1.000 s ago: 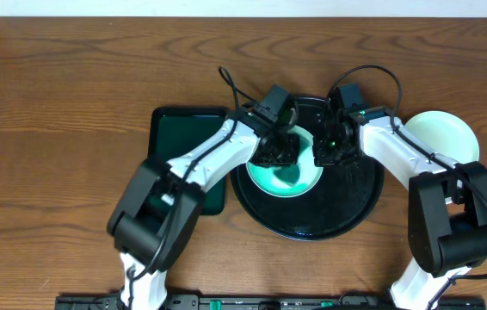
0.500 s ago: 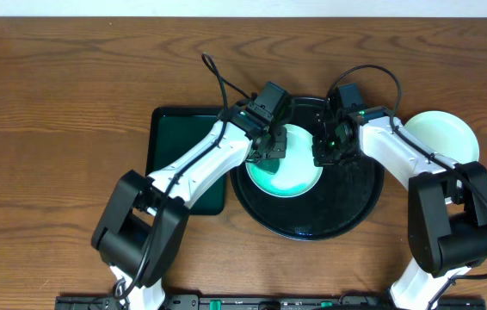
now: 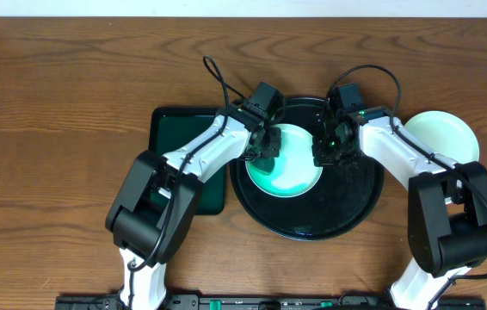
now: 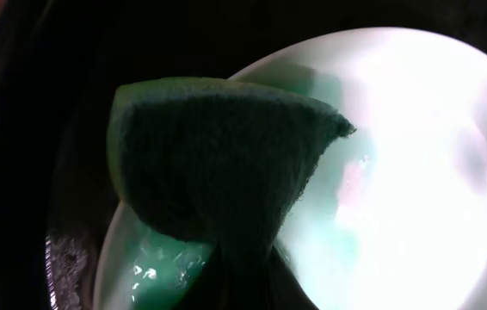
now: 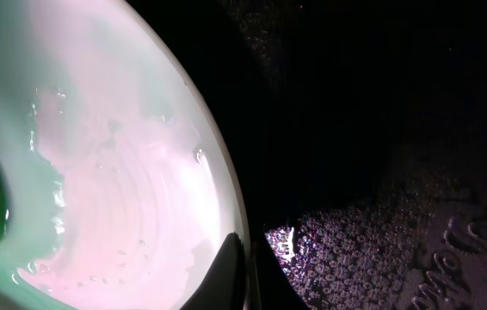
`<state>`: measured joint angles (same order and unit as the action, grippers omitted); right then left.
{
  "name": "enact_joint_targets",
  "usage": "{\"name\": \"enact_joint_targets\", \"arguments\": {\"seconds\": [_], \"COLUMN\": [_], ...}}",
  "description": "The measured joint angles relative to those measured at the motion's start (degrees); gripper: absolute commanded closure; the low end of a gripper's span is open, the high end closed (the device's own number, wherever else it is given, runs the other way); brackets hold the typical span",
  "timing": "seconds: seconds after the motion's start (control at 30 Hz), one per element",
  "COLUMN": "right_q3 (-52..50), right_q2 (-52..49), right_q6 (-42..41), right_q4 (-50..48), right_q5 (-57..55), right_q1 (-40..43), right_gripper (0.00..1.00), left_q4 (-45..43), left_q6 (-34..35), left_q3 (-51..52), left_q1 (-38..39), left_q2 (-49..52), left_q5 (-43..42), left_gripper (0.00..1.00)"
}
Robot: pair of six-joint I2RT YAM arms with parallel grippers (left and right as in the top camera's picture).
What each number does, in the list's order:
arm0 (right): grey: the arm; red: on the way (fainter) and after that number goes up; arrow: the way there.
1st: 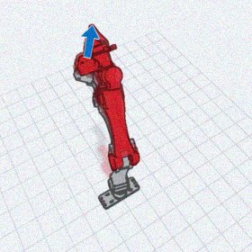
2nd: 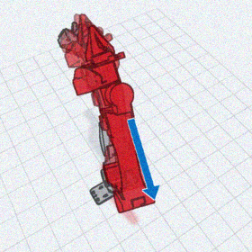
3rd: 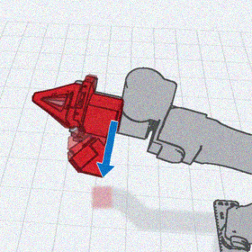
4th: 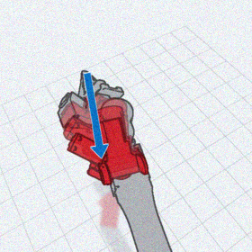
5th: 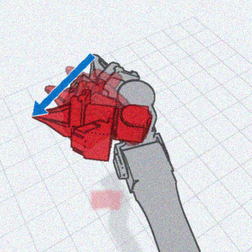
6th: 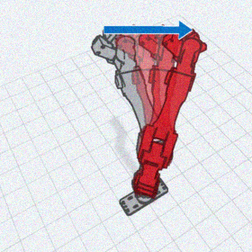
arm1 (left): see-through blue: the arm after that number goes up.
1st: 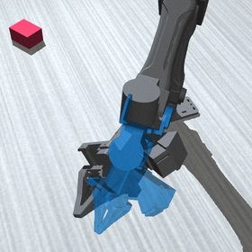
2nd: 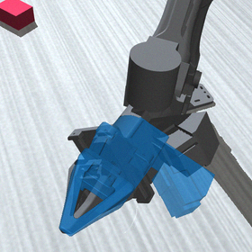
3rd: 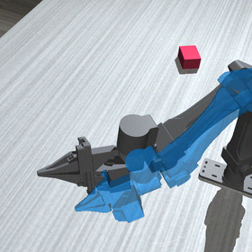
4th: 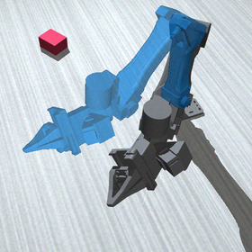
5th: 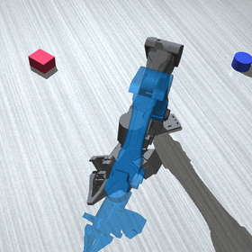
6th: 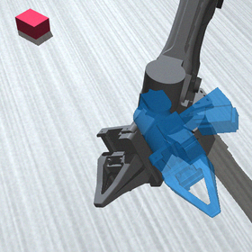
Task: Clean dirty plates on tray and stack at the side
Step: 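Scrub the pale green plate with the sponge while right gripper holds rim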
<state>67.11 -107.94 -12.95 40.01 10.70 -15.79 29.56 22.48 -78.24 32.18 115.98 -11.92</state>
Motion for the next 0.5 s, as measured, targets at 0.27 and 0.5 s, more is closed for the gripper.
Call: {"name": "enact_joint_targets", "arguments": {"seconds": [0.27,0.5], "right_q3": [0.0,0.0], "right_q2": [0.0,0.0], "right_q6": [-0.02,0.0], "right_q4": [0.22,0.02], "right_q5": [-0.2,-0.11], "right_q1": [0.0,0.0], "right_gripper": [0.99,0.99], "left_q4": [-3.37,-4.17], "left_q6": [-0.04,-0.07], "left_q3": [0.0,0.0], "left_q1": [-1.2,0.61], "left_q2": [0.61,-3.04], "left_q5": [-8.0,-14.4], "left_gripper": [0.93,0.93]}}
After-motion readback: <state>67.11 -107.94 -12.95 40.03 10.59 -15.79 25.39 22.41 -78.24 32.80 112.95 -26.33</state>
